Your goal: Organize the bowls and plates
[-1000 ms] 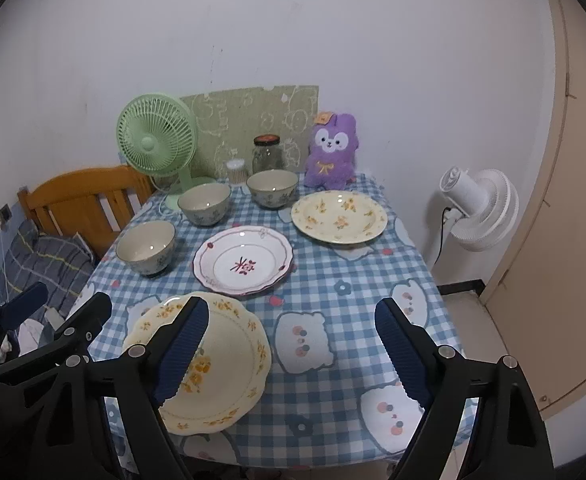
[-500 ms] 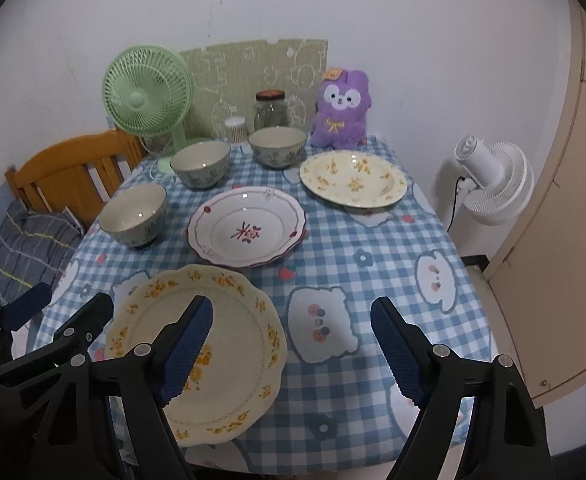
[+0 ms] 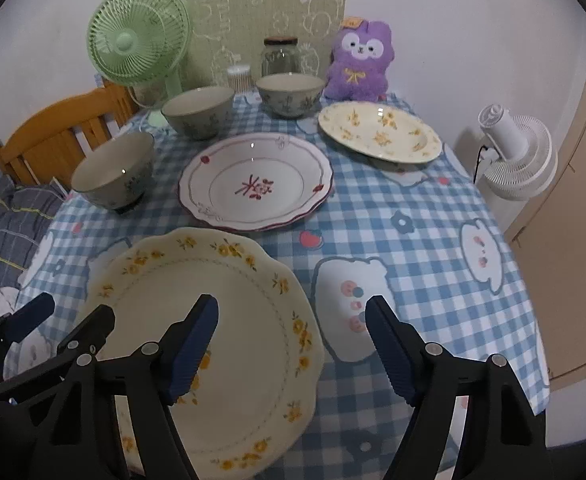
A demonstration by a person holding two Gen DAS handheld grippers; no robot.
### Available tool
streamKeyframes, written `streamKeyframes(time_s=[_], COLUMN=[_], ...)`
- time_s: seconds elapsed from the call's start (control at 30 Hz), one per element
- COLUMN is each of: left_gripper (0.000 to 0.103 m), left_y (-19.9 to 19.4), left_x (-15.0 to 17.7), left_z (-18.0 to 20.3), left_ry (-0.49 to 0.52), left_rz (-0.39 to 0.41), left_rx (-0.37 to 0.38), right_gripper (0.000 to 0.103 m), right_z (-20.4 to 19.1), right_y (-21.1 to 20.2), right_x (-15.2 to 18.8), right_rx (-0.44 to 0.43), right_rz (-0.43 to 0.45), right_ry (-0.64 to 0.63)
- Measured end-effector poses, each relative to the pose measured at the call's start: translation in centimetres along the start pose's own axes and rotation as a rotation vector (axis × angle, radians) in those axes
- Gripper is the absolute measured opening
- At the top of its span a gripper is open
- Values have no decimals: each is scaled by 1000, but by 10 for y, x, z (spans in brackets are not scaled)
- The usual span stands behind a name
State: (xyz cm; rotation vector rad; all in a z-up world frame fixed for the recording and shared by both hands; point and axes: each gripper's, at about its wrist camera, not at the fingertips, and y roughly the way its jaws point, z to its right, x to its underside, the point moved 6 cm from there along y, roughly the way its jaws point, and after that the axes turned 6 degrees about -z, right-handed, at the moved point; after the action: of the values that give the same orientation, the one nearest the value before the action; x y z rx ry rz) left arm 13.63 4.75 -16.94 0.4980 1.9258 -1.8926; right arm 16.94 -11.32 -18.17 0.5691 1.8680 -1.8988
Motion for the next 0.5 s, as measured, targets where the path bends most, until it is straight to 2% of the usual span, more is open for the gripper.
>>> streamKeyframes(time_s=[0.27,0.5], left_gripper=[67,67], left_y=[26,35], left_x=[5,-3], left_z=[-2,0], left_ry=[-8,39], left_rz=[-73,-62], left_rx=[19,20], right_gripper=[76,73], right_z=[-5,-7], right_y=[27,43], right_x=[6,7], right_rx=[25,50], right_rz=[-71,-110], right_ry=[28,51])
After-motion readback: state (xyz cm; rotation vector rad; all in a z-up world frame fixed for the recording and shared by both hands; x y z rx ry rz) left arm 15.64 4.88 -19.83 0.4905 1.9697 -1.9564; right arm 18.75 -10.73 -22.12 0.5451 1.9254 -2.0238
